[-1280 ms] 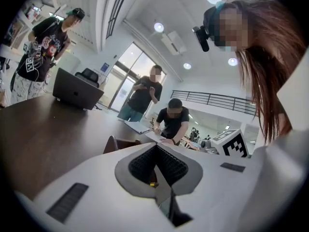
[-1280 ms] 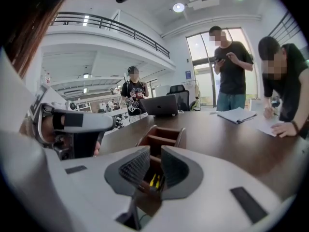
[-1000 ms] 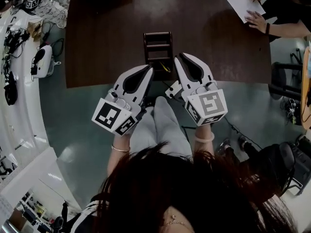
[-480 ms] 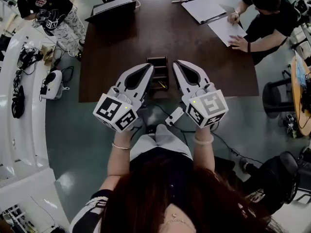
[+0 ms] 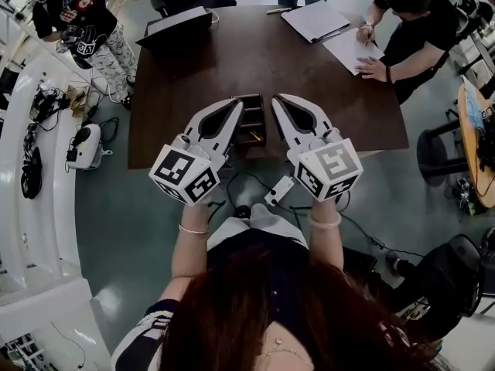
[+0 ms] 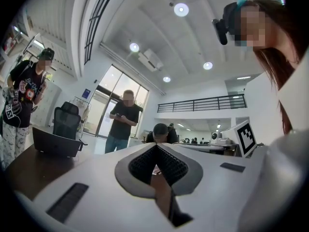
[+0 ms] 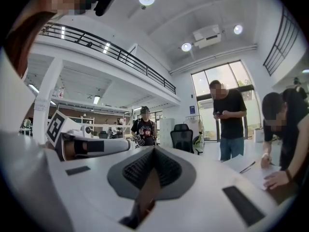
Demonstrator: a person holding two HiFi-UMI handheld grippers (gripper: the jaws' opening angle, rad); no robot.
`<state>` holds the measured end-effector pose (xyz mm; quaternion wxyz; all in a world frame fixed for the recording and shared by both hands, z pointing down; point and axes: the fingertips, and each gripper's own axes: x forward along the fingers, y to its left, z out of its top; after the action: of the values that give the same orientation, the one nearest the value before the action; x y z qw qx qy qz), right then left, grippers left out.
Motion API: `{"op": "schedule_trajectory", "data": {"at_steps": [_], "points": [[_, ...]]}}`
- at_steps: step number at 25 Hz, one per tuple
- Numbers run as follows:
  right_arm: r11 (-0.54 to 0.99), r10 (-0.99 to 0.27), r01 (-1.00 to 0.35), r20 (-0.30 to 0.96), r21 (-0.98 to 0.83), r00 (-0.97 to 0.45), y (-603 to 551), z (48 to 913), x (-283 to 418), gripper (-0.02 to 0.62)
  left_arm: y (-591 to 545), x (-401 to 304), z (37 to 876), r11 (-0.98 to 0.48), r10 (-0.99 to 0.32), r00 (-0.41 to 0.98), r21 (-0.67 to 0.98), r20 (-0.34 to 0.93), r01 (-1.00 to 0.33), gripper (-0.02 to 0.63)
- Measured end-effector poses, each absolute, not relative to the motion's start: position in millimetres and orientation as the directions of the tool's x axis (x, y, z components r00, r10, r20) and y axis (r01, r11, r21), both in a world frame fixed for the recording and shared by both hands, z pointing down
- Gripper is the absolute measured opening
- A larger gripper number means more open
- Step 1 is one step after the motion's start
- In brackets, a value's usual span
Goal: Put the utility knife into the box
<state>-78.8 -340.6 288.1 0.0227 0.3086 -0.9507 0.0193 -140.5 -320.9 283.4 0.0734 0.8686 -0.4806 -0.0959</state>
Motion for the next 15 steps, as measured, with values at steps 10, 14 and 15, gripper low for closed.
{"op": "schedule_trajectory", "data": {"at_steps": [10,14,15], "points": [[0.807,-0.587,-0.59,0.071,-0.033,-0.806,-335.3,291.2,-77.9,0.015,-315.2,-139.0,285.9,-0.529,-0.847,0.524,0.225,-0.088,-0.818,0.0],[0.807,-0.587,-0.59,0.074,-0.028,-0.806,-334.2,292.1,-76.8,0.015,-314.6,-137.9,287.2,-0.529,-0.847,0.524,0.229,-0.088,-0.817,0.0],[0.807,-0.587,-0.59,0.074,-0.026,-0.806,-333.9,292.0,-76.3,0.015,-314.2,-137.5,287.2,-0.53,-0.847,0.524,0.23,-0.088,-0.817,0.0]]}}
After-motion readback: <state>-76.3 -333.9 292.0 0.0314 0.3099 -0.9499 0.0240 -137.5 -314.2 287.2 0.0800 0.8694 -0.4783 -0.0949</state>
